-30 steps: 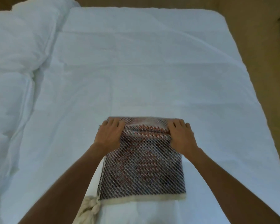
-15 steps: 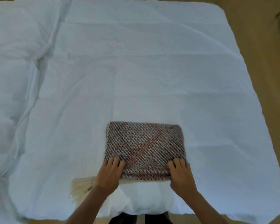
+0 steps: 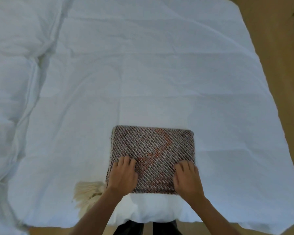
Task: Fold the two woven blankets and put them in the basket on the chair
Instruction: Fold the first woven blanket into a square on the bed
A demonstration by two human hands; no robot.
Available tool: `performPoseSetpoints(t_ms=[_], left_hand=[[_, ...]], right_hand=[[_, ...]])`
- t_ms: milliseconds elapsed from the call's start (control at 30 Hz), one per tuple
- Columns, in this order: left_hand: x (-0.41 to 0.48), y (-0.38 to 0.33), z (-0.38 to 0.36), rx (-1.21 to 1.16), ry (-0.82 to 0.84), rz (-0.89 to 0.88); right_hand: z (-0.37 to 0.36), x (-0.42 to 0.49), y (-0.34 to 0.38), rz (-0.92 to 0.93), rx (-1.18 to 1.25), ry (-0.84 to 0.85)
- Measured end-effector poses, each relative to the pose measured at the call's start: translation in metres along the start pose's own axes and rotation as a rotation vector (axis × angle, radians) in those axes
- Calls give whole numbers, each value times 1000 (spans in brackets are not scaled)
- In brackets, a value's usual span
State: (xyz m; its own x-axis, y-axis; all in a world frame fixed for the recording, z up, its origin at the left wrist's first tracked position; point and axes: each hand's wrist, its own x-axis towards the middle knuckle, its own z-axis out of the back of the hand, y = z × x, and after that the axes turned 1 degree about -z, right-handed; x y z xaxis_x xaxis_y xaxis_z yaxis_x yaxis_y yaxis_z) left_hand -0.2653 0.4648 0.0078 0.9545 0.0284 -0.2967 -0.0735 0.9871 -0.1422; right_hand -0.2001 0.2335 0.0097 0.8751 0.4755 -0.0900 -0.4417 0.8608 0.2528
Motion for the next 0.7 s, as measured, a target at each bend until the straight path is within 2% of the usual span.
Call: performPoseSetpoints(t_ms=[100,233,433,600,700], left_hand=[[33,-19,5,-4,-146,-23],[75,-41,-15,-21,-149,-14],[93,-35,-86,28,-81,-14],[98,-40,-71,37,-55,0],[99,-25,-45,-18,-104,12]], right_hand=[[-6,31,7,-37,-54,-59],[-39,63,9,-51,-77,11],[-106,68,-4,-54,-87,90],[-93,77,-1,-46,-115,105],[-66,85,-13,-38,-134,60]])
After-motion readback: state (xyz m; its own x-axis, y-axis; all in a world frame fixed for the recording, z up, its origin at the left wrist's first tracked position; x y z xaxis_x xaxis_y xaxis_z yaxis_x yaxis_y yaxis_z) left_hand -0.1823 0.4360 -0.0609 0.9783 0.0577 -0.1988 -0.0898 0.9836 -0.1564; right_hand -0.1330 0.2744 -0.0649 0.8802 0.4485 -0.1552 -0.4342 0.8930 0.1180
